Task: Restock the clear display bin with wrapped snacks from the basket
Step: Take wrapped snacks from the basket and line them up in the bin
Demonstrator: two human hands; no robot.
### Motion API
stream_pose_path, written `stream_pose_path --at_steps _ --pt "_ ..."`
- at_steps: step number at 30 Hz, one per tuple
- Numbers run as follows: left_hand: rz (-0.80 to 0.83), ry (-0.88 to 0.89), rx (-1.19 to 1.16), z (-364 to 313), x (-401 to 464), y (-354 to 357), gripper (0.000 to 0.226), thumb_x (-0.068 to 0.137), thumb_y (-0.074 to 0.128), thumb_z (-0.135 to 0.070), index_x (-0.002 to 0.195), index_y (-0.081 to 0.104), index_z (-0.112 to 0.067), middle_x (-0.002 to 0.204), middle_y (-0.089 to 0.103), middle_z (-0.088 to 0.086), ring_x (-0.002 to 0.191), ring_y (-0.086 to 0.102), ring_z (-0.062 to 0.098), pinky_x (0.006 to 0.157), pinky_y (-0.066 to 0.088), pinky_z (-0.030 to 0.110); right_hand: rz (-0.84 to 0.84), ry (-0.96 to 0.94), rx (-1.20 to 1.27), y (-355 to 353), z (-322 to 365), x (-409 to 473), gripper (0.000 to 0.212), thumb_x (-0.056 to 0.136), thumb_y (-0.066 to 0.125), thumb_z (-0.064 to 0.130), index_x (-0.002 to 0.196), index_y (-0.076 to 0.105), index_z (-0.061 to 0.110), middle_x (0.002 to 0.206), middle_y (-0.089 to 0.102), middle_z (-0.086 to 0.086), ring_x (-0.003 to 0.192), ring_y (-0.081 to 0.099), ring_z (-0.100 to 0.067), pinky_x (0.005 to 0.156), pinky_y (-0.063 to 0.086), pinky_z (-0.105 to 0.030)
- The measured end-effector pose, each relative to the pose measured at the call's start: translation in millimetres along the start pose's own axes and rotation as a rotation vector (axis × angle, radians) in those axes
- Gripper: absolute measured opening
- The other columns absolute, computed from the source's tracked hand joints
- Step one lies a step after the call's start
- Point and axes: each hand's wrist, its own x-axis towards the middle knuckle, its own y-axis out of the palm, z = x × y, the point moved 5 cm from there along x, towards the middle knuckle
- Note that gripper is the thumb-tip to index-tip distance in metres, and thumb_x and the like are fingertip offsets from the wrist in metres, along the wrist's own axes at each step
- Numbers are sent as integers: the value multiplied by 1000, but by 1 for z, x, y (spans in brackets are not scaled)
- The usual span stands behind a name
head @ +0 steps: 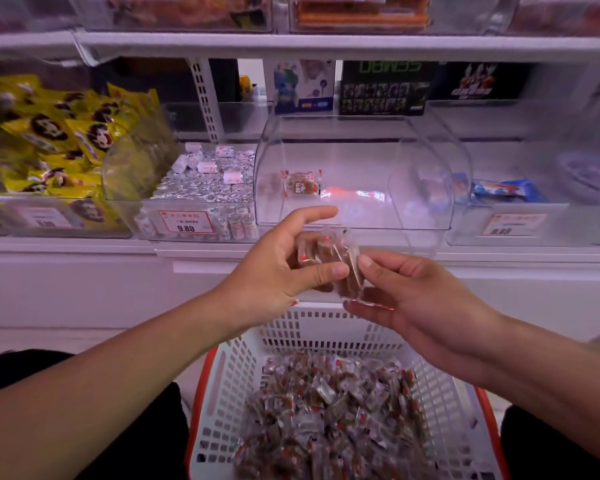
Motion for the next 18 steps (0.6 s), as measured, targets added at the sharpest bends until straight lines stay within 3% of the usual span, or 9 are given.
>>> stream_pose_path --at_steps 4,10,14,18 --pt "-1 31 -5 -6 0 0 64 78 75 -17 136 52 -30 113 72 1 103 69 12 85 54 21 76 64 227 3 -4 3 29 93 59 22 111 70 3 108 72 -15 97 70 -20 78 58 -27" --pt "41 27 -173 -11 2 -5 60 72 77 -14 128 59 -25 110 73 12 100 69 20 84 55 26 228 119 295 10 1 8 24 92 59 28 105 72 12 99 69 -9 80 64 -14 63 53 -22" --pt "34 96 -111 -26 6 -15 64 71 78 -10 130 54 -20 98 76 0 92 72 13 76 56 23 369 134 269 16 12 10 25 88 65 27 104 70 8 103 67 -9 80 62 -17 61 53 -22" --pt "121 128 -77 -41 17 -25 71 70 80 -10 134 51 -22 113 73 -2 103 69 14 80 56 25 427 108 191 19 34 23 33 78 80 26 105 71 10 96 66 -7 77 61 -16 57 49 -23"
